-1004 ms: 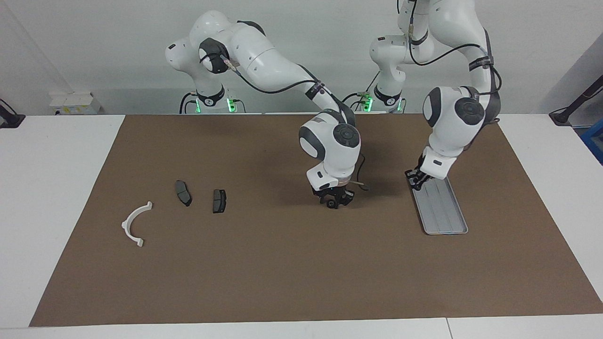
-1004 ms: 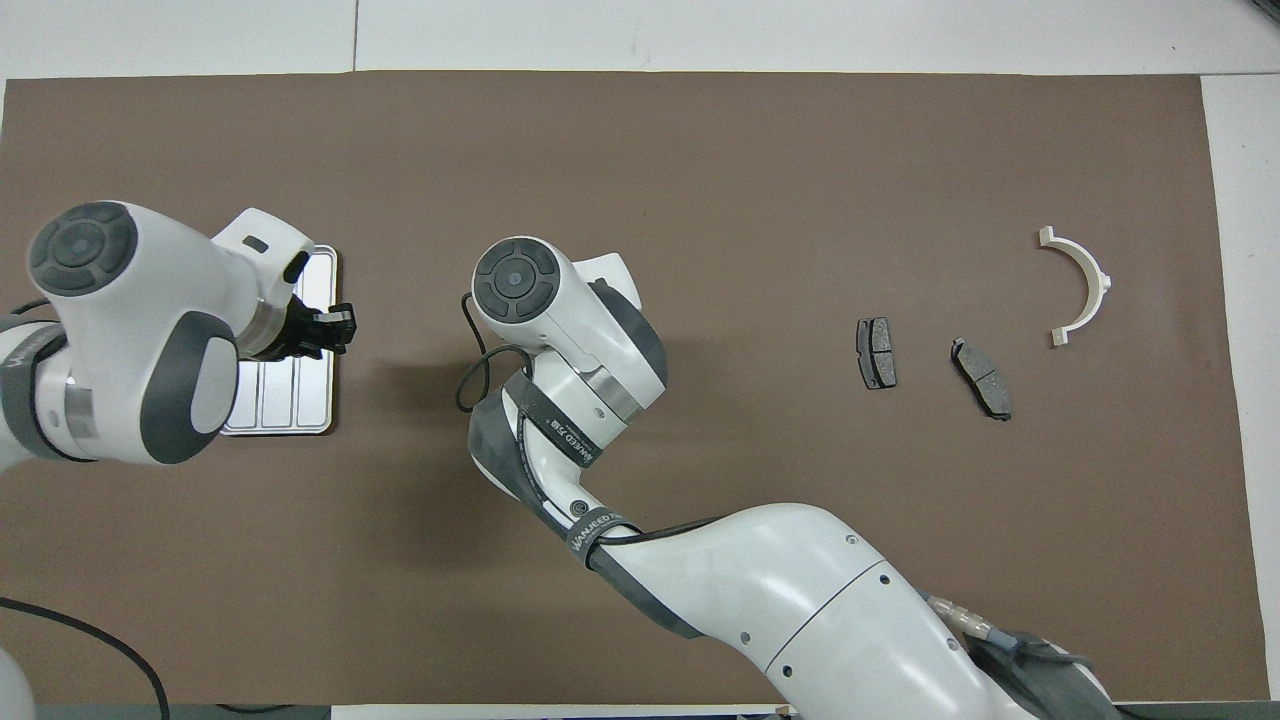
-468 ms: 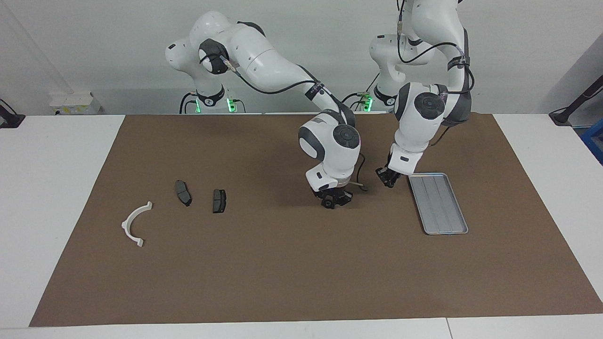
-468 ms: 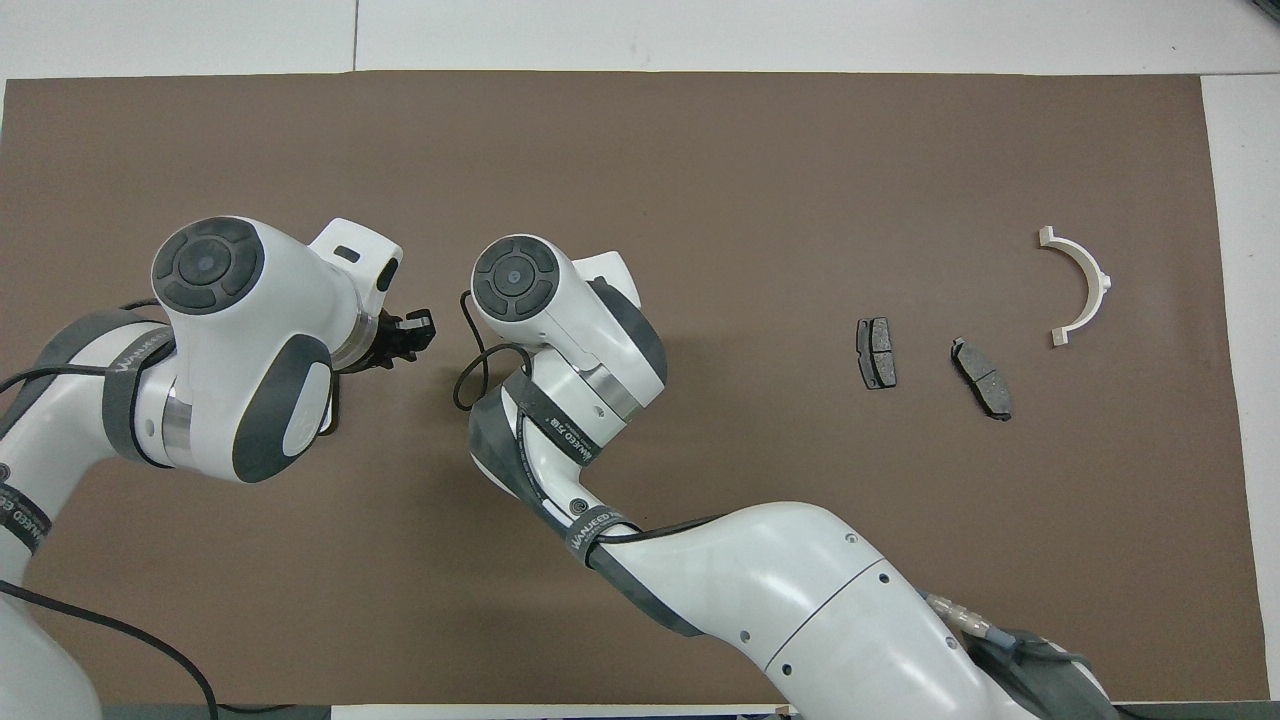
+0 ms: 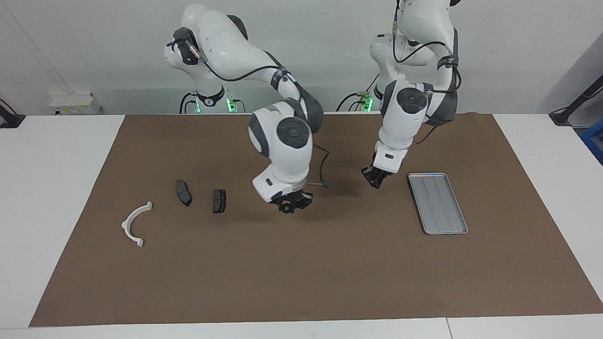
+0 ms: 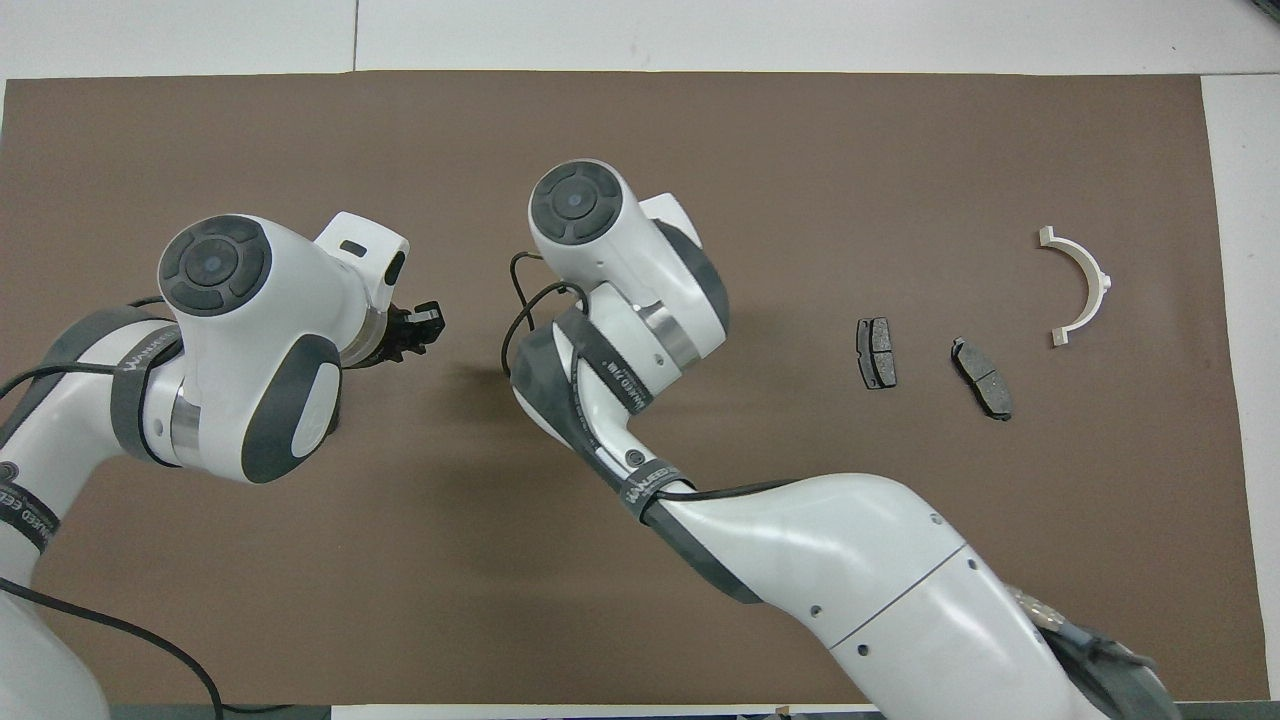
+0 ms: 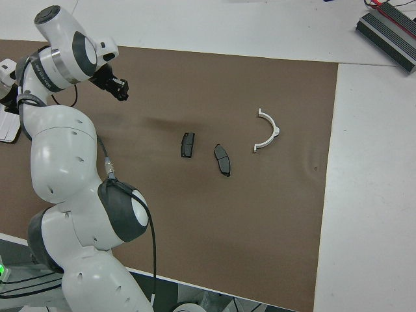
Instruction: Place bearing gear from tray to pile
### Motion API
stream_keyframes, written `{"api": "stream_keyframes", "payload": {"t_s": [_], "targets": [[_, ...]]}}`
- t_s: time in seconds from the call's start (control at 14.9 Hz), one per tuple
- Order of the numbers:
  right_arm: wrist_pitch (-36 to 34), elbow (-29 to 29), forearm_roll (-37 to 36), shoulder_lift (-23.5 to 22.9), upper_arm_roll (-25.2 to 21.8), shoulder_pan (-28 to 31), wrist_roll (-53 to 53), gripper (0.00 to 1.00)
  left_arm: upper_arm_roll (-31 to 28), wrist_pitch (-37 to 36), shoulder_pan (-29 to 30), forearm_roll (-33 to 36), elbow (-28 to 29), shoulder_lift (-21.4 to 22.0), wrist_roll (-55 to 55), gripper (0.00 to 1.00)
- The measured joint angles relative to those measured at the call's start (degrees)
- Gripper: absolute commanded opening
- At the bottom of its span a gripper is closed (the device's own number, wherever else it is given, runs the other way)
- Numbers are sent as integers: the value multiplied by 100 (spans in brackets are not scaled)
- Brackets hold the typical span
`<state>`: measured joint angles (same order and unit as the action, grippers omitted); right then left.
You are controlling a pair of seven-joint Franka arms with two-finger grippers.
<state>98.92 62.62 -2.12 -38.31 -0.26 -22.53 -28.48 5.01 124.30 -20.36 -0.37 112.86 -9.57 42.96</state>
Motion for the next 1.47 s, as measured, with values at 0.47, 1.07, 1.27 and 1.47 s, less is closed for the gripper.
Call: {"api": "stream_keyframes", "payload": {"t_s": [0.47, 1.07, 1.27, 1.47], "targets": [[431, 510, 37, 32, 23, 1530, 2817, 0, -19, 773, -826, 1, -248, -1010, 952, 9], [2329, 1883, 29, -82, 20, 1936, 3386, 31, -83, 953, -824, 1, -224, -1084, 956, 100], [2330, 1883, 29, -73, 34, 1918, 3386, 100, -304, 675, -659, 62, -306, -923, 860, 100], [2325, 1883, 28, -41, 46, 1890, 3386, 100, -456, -270, 341, 108, -376, -255, -754, 100]]}}
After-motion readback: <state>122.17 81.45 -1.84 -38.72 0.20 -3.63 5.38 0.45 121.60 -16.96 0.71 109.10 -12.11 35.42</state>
